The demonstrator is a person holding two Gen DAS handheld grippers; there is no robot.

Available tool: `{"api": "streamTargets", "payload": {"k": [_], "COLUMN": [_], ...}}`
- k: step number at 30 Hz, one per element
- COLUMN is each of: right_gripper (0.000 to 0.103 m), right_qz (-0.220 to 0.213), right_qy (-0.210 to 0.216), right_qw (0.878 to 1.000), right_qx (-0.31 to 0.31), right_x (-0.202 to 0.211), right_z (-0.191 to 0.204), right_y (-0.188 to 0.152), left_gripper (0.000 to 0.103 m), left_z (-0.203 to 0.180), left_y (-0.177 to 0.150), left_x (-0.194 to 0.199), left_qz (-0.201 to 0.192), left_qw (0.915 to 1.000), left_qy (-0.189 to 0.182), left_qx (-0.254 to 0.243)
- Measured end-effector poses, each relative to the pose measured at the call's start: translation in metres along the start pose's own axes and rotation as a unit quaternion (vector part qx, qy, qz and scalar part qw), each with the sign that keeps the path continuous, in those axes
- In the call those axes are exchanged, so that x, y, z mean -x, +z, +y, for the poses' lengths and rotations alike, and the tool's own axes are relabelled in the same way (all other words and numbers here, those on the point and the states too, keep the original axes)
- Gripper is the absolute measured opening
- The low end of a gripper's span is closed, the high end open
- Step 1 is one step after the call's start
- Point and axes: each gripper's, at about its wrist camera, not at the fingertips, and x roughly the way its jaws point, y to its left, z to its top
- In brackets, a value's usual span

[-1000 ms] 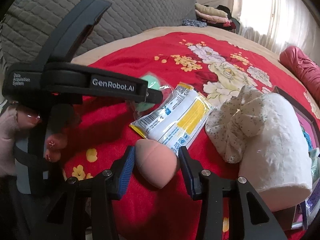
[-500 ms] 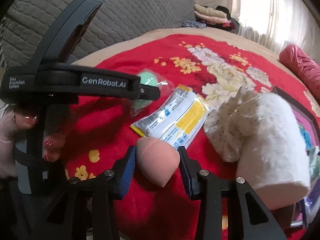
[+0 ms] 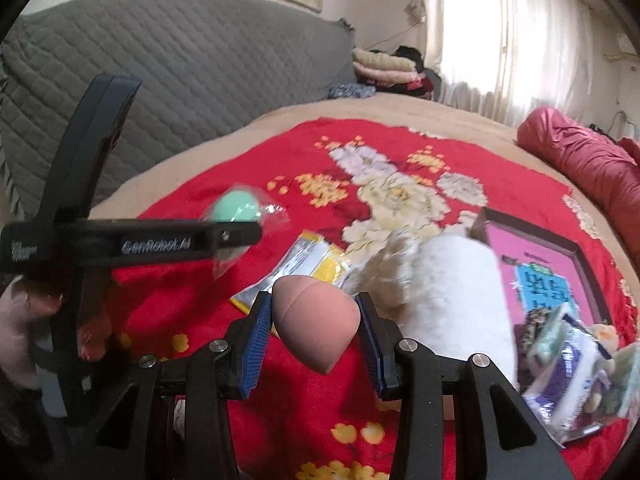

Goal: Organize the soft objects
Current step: 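Carry the green sponge and pink sponge over the pink tray with both tools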

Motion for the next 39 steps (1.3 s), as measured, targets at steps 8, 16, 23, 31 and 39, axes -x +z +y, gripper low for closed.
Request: {"api": "streamTargets", "payload": {"k": [8, 16, 23, 31, 39], "right_gripper": [0.043, 0.043, 0.043, 0.043, 0.043], "right_qz": [-0.040, -0.074, -0.095, -0.119, -0.131], "right_qy": [-0.026, -0.056, -0.077, -0.094, -0.114], "right_qw": [0.998, 0.993, 0.987, 0.979, 0.970], "right_qx": [-0.035, -0.071, -0.107, -0.137, -0.170], "right_x": [0.038, 0.074, 0.099, 0.118, 0.130], "right_z": [-0.029, -0.055, -0.079, -0.100, -0.125], "right_y": [0.003, -0.003, -0.011, -0.016, -0.025], "left_gripper": [0.044, 0.044, 0.044, 0.044, 0.044], "left_z": [-0.044, -0.084, -0.123, -0.160, -0.183], "left_y": [-0.004, -0.005, -0.012, -0.016, -0.018], "left_x": [0.020, 0.035, 0.042, 0.044, 0.035], "left_qz": [-0.006, -0.005, -0.007, -0.005, 0.004], "left_qw": [0.9995, 0.9986, 0.9963, 0.9928, 0.9900], "left_qy": [-0.011, -0.026, -0.030, -0.044, -0.054], "left_qx": [-0.029, -0.046, -0.080, -0.112, -0.130]}}
